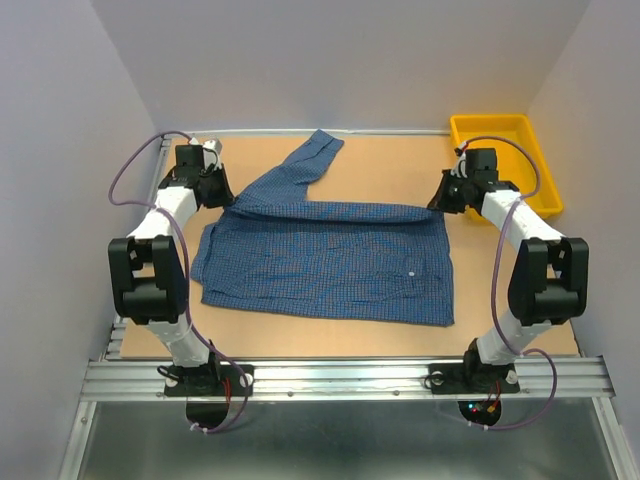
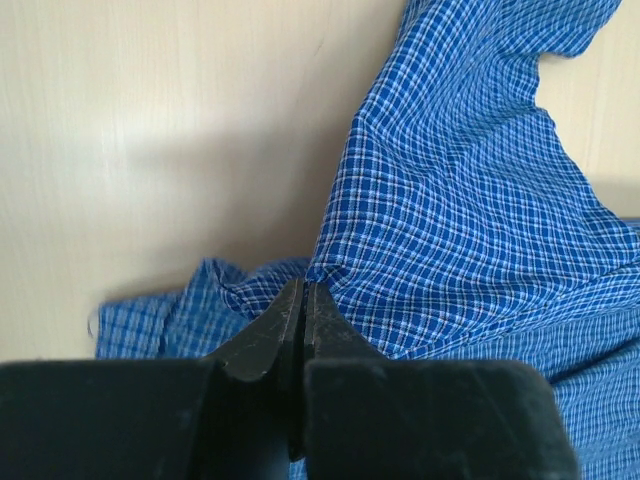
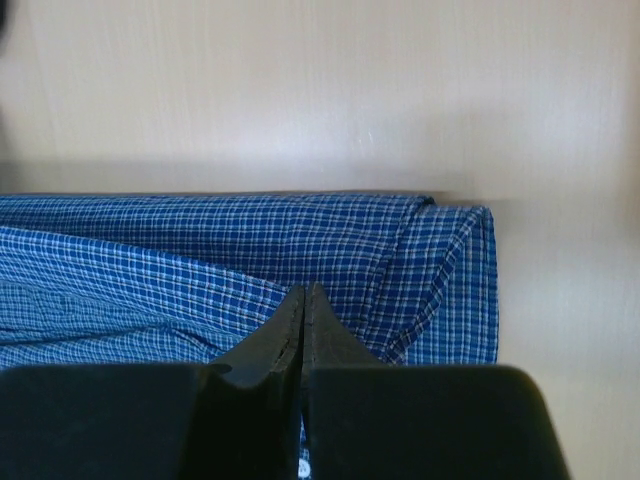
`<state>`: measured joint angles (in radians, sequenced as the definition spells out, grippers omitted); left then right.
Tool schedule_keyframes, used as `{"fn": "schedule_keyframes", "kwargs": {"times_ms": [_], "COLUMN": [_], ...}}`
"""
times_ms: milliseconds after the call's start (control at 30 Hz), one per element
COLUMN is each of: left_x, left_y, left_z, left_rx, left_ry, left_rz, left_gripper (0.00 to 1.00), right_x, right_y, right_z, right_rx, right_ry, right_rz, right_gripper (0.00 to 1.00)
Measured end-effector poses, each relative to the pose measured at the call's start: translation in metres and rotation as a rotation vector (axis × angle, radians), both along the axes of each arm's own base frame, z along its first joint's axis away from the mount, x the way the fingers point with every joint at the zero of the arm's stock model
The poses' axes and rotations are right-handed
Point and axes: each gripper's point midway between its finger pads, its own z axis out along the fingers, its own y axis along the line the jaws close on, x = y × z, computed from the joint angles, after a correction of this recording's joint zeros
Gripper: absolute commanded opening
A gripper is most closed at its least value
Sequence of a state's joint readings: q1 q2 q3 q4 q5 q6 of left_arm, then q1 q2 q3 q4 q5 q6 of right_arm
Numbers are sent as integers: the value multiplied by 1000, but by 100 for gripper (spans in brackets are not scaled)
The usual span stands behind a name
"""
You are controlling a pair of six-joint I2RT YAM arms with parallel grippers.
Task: Fold and stack the long sleeve shirts
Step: Fold the shirt
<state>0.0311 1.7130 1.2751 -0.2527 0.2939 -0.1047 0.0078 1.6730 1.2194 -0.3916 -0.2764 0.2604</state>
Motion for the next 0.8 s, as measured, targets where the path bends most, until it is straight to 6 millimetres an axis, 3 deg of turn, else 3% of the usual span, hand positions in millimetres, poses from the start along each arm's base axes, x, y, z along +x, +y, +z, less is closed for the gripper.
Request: {"fn": "schedule_keyframes", "kwargs": {"times_ms": [367, 633, 767, 800], "left_x": [-53, -70, -74, -77], "left_y": [-4, 0, 2, 2], "left_z": [-9, 2, -4, -9], "left_rx": [12, 8, 6, 5], "left_ry": [37, 4, 14, 24], "left_rz": [50, 113, 130, 134], "left_gripper": [13, 15, 18, 23], "right_x": [-36, -62, -78, -83], "right_y": [-5, -5, -5, -5], "right_z": [-17, -14, -23, -28], "right_rx": [17, 39, 47, 48], "right_ry": [63, 59, 80, 97], "right_rz": [-90, -132, -143, -147], "right_gripper": [1, 2, 3, 6]}}
